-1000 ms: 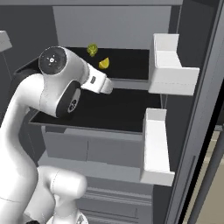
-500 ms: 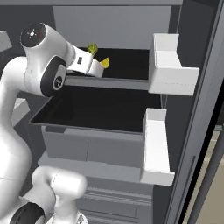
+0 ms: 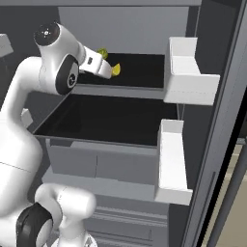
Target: Take the lemon wedge from the fridge and place it on the plate with fish on the dining counter.
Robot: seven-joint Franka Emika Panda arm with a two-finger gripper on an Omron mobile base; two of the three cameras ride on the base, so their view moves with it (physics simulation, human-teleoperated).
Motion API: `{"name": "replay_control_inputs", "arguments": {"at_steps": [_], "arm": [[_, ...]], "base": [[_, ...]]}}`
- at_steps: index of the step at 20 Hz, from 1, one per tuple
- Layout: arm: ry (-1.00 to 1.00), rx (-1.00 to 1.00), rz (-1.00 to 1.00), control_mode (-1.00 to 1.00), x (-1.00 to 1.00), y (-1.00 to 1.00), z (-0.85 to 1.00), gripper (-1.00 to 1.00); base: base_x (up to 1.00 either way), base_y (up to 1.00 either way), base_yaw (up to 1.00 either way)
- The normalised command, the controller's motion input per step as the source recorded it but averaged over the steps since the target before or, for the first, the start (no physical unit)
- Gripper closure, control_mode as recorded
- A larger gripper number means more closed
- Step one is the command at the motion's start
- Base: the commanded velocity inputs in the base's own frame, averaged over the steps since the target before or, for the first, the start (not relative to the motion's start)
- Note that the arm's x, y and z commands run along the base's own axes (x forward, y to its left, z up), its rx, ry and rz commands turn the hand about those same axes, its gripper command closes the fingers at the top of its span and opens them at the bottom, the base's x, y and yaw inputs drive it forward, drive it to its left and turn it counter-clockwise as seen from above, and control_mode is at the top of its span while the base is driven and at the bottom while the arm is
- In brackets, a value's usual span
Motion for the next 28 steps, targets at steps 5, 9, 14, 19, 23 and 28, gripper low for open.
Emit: {"name": "replay_control_inputs", "arguments": {"at_steps": [5, 9, 14, 19, 23, 28], "arm": [[0.04, 0.0, 0.08, -1.0, 0.97, -0.32, -0.11, -1.0], [0.05, 0.0, 0.09, -1.0, 0.96, -0.27, -0.1, -1.0], [0.09, 0.0, 0.04, -1.0, 0.82, -0.06, -0.21, -1.0], [0.11, 0.0, 0.0, -1.0, 0.67, 0.0, -0.21, -1.0], [0.1, 0.0, 0.0, -1.0, 0.3, -0.05, -0.14, -1.0], [0.05, 0.0, -0.02, -1.0, -0.06, -0.2, -0.31, -1.0]], "base": [[0.0, 0.0, 0.0], [0.0, 0.0, 0.0], [0.0, 0.0, 0.0], [0.0, 0.0, 0.0], [0.0, 0.0, 0.0], [0.0, 0.0, 0.0]]}}
